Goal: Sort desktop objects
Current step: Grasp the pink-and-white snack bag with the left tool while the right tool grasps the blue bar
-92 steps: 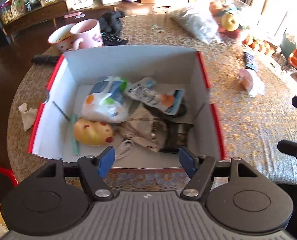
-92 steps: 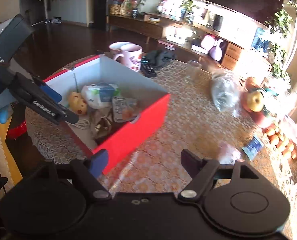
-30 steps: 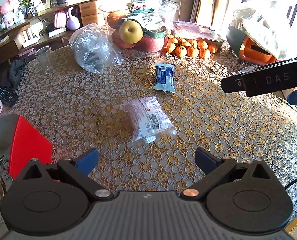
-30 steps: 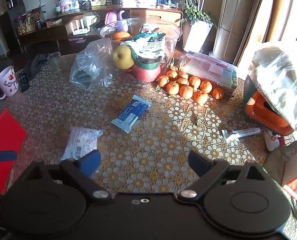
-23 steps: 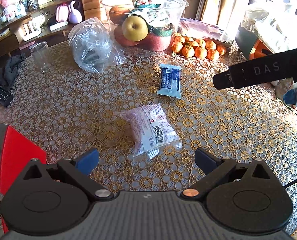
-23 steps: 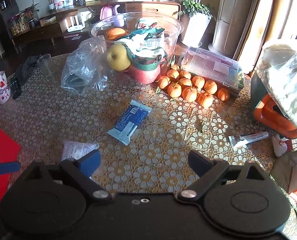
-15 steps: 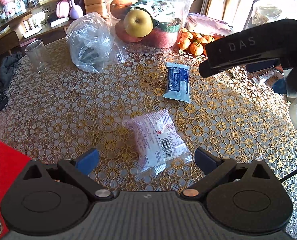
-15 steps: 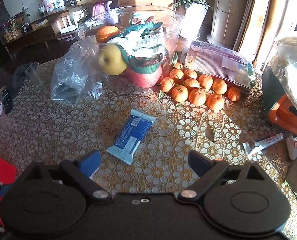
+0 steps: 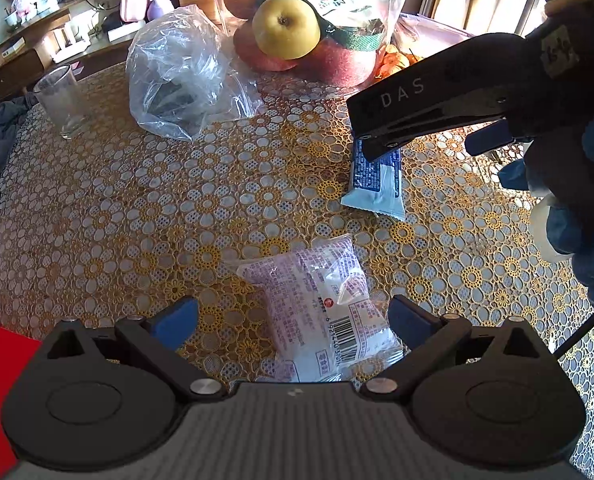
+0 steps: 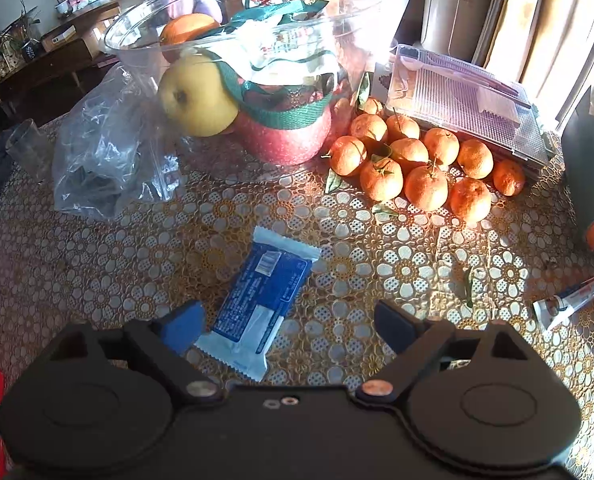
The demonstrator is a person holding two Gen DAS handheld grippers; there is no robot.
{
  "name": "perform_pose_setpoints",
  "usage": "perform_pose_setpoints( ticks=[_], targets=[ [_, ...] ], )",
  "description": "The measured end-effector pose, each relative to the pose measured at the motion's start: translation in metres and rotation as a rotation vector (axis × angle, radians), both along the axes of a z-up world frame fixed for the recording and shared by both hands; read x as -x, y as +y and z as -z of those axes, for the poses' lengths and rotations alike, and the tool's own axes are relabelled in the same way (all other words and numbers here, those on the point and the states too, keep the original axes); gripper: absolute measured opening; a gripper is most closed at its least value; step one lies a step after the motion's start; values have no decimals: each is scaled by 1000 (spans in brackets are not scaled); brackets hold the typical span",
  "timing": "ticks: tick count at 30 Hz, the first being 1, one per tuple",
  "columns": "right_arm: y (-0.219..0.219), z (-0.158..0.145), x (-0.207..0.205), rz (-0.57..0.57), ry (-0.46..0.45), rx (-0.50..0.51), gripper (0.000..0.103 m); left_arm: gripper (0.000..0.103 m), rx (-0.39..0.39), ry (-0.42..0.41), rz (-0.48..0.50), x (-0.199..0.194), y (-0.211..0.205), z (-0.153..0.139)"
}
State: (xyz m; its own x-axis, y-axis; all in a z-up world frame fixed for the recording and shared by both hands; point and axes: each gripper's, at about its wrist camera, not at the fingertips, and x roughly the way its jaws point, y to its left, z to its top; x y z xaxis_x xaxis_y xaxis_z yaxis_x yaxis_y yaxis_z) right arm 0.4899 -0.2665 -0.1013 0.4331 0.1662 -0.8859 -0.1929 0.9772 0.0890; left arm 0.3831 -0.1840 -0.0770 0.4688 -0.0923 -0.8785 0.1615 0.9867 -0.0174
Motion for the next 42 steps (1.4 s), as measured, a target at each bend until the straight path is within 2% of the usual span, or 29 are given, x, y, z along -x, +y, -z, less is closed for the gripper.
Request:
perform_pose_setpoints(
  ticks=[5,13,17,24,26,30,37,38,42],
  targets=[
    [11,11,-6,2,15,-7,91,102,-6,2,2,-5,-1,5],
    [30,25,-11,-17,36,17,77,100,1,5,22,-9,-2,15],
    [34,30,-11,-23,39,38,73,99,-9,0,27,-9,-5,17],
    [39,34,-12,-34,36,75,64,83,-26,17,24,-10,-7,27],
    [41,34,-11,-37,29,90,58,83,-24,8,26,-10,-6,27],
    [41,33,-11,-47,27,100,56,81,-22,-3,36,-9,-6,27],
    [39,31,-11,-61,29,95,45,60,-21,-19,66,-6,-11,26],
    [38,30,-12,-60,30,91,41,60,-22,-19,67,-5,-11,26],
    [33,29,-12,-55,36,85,38,57,-22,-16,63,-4,-10,25]
  ],
)
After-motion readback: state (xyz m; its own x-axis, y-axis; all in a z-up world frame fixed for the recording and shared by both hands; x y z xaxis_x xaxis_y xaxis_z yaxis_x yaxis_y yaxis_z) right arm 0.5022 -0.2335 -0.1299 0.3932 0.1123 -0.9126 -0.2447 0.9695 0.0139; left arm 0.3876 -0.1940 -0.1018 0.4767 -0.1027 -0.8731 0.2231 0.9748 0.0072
